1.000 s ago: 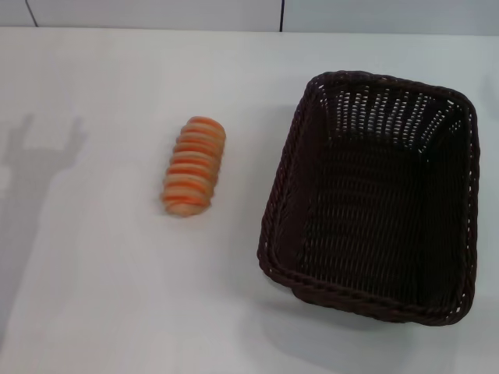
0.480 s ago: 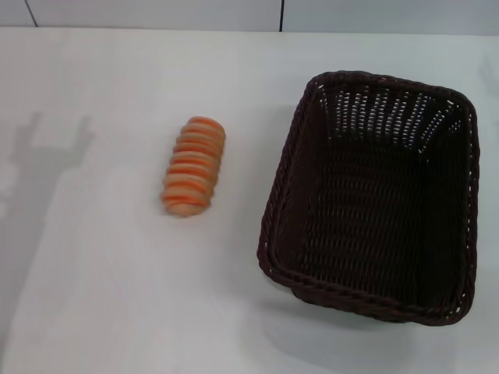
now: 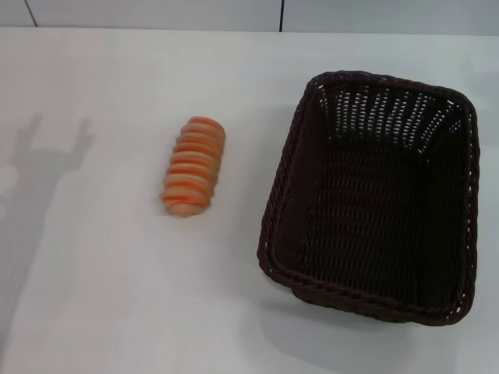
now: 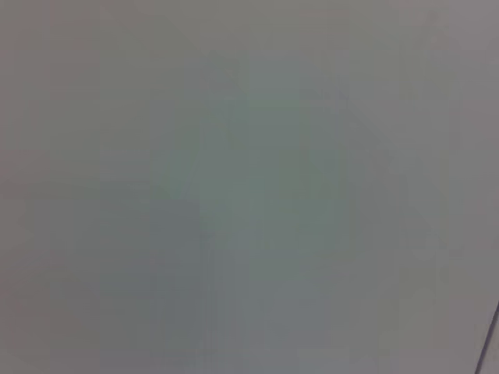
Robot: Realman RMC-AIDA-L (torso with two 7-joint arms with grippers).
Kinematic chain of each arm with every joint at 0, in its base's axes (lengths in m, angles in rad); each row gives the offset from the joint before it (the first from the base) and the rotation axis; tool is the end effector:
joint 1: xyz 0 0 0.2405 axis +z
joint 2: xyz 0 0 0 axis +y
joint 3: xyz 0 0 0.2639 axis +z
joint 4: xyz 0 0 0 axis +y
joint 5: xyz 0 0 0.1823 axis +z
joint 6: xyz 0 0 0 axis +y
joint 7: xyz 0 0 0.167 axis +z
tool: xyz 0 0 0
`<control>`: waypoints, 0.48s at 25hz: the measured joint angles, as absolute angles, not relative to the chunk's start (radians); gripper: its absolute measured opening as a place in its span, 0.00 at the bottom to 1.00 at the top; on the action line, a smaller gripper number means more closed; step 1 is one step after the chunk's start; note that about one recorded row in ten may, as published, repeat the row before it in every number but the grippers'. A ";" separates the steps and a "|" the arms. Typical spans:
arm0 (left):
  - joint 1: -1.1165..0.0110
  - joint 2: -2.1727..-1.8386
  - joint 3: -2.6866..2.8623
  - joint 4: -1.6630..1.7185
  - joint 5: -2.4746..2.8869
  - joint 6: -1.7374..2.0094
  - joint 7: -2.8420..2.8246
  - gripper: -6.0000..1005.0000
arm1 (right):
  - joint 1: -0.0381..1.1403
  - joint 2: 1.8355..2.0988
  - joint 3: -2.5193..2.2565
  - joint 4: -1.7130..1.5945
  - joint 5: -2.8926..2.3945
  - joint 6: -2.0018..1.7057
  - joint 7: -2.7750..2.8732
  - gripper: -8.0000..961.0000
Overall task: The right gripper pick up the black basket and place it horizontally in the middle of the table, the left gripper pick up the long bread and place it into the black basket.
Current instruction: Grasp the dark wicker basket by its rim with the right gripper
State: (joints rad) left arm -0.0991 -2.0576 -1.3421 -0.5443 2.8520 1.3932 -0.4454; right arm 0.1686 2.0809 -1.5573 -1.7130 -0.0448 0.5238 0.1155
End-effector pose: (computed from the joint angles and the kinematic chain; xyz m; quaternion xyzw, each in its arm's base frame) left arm -0.2906 0.2788 0.0619 -0.5897 -0.2058 -0.5093 0.5920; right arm 0.2059 0.3752 0.1012 -0.7070 0.2751 0.1210 0.6402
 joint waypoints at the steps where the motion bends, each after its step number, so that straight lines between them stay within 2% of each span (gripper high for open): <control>1: -0.099 -2.057 -1.342 -0.542 2.852 1.398 -0.446 0.85 | 0.171 2.081 -1.561 -1.743 -0.043 0.585 0.129 0.72; 6: -0.091 -2.057 -1.342 -0.538 2.852 1.440 -0.450 0.85 | 0.185 2.079 -1.581 -1.865 -0.039 0.881 0.228 0.72; 12: -0.086 -2.051 -1.357 -0.538 2.852 1.446 -0.507 0.85 | 0.209 2.080 -1.629 -1.911 -0.035 1.061 0.307 0.72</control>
